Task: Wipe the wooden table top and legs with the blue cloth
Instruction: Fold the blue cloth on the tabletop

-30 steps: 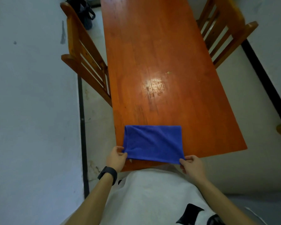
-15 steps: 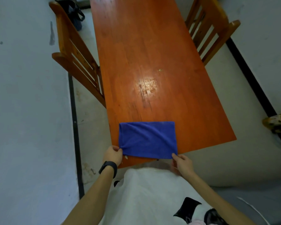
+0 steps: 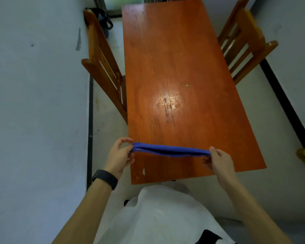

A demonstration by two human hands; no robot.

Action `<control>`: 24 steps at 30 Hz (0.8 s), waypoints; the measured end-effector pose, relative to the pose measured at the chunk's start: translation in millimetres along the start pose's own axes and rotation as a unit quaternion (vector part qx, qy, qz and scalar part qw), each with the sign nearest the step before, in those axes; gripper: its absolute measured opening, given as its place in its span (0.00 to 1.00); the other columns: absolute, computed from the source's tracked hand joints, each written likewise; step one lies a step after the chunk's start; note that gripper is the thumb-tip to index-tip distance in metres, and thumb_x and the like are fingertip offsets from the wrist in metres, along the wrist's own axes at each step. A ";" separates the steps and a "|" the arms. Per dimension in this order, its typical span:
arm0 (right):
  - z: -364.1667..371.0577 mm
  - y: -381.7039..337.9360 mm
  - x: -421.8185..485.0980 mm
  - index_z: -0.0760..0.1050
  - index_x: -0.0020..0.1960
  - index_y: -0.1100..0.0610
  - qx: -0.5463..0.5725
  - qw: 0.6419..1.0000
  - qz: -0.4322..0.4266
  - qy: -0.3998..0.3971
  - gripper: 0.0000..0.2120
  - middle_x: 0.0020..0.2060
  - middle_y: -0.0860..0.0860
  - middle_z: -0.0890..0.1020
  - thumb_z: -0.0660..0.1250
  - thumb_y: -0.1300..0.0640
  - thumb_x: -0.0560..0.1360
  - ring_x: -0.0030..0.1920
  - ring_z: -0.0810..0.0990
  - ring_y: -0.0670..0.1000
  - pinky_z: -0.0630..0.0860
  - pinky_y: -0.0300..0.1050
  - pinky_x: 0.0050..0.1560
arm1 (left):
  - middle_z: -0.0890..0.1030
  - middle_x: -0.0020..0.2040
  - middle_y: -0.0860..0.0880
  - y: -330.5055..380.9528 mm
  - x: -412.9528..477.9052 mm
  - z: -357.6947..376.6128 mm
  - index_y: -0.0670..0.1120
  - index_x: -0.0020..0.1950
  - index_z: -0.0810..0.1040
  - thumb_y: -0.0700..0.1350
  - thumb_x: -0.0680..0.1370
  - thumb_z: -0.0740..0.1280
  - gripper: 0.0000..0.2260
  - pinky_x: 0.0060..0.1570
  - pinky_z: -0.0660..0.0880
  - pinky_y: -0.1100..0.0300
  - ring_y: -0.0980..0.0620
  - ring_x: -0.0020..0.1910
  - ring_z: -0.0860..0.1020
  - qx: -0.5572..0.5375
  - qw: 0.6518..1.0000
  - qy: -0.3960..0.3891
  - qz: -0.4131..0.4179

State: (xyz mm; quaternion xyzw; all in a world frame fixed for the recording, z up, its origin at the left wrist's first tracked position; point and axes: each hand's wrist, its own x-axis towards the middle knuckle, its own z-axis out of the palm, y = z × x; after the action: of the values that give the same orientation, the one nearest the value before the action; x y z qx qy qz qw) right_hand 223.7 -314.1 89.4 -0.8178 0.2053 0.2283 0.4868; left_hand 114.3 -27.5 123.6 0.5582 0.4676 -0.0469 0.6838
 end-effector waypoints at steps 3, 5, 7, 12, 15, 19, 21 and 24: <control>1.5 -18.3 -6.4 0.71 0.38 0.59 0.023 0.999 -0.048 0.004 0.17 0.31 0.54 0.83 0.63 0.50 0.81 0.35 0.84 0.55 0.82 0.53 0.41 | 0.80 0.45 0.46 28.4 -16.0 -6.6 0.45 0.53 0.79 0.38 0.83 0.57 0.11 0.40 0.75 0.58 0.52 0.37 0.75 0.056 0.998 -0.015 0.035; -0.6 -30.0 -8.5 0.68 0.36 0.58 0.063 0.996 -0.058 -0.001 0.15 0.27 0.52 0.81 0.65 0.55 0.80 0.33 0.82 0.55 0.80 0.51 0.38 | 0.80 0.46 0.45 36.4 -19.3 -11.9 0.45 0.54 0.80 0.38 0.83 0.56 0.13 0.39 0.75 0.60 0.53 0.37 0.74 0.105 0.993 -0.005 0.052; -5.7 -48.0 -9.5 0.67 0.37 0.57 0.083 0.992 -0.097 0.016 0.12 0.28 0.53 0.79 0.67 0.61 0.78 0.31 0.80 0.54 0.78 0.48 0.34 | 0.79 0.46 0.46 41.0 -20.1 -17.7 0.44 0.55 0.80 0.38 0.83 0.56 0.13 0.39 0.74 0.61 0.53 0.37 0.73 0.142 0.988 0.000 0.069; 1.0 -66.4 2.6 0.78 0.51 0.55 0.052 0.993 -0.078 -0.073 0.06 0.33 0.55 0.80 0.63 0.63 0.80 0.28 0.78 0.48 0.77 0.42 0.30 | 0.77 0.49 0.49 39.4 -8.4 -22.7 0.50 0.53 0.78 0.41 0.81 0.62 0.07 0.40 0.72 0.63 0.54 0.42 0.75 0.285 0.955 -0.046 0.072; -2.6 -72.0 9.0 0.82 0.53 0.60 0.036 0.993 -0.031 -0.112 0.15 0.40 0.57 0.82 0.57 0.68 0.79 0.37 0.81 0.51 0.82 0.46 0.39 | 0.75 0.49 0.56 27.8 -1.1 -31.0 0.52 0.60 0.76 0.44 0.76 0.71 0.14 0.40 0.69 0.69 0.59 0.43 0.75 0.457 0.871 -0.046 0.176; -3.2 -71.6 2.8 0.79 0.53 0.55 -0.168 0.964 -0.181 -0.097 0.10 0.43 0.50 0.81 0.64 0.63 0.74 0.41 0.80 0.49 0.77 0.42 0.41 | 0.73 0.44 0.56 24.1 4.3 -33.2 0.50 0.55 0.79 0.50 0.77 0.69 0.08 0.39 0.70 0.68 0.61 0.38 0.72 0.504 0.809 0.030 0.302; 0.7 -65.9 0.5 0.77 0.50 0.51 -0.325 0.894 -0.301 -0.067 0.06 0.44 0.46 0.75 0.70 0.55 0.74 0.40 0.76 0.45 0.69 0.36 0.36 | 0.72 0.46 0.56 27.3 5.5 -30.8 0.50 0.51 0.80 0.51 0.77 0.70 0.06 0.37 0.66 0.70 0.61 0.39 0.72 0.491 0.800 0.047 0.341; -3.5 -65.3 8.1 0.79 0.45 0.55 -0.338 0.852 -0.399 -0.029 0.06 0.45 0.47 0.74 0.71 0.53 0.76 0.38 0.74 0.45 0.66 0.33 0.35 | 0.73 0.50 0.55 37.1 9.0 -38.5 0.51 0.46 0.79 0.50 0.75 0.72 0.05 0.42 0.70 0.67 0.58 0.44 0.74 0.452 0.811 0.064 0.365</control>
State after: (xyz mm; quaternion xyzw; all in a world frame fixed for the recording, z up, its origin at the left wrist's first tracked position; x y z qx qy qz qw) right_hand 267.3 -289.3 132.1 -0.9365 -0.2422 0.0935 0.2358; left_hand 118.4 21.5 146.4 0.9359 0.1976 0.0357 0.2895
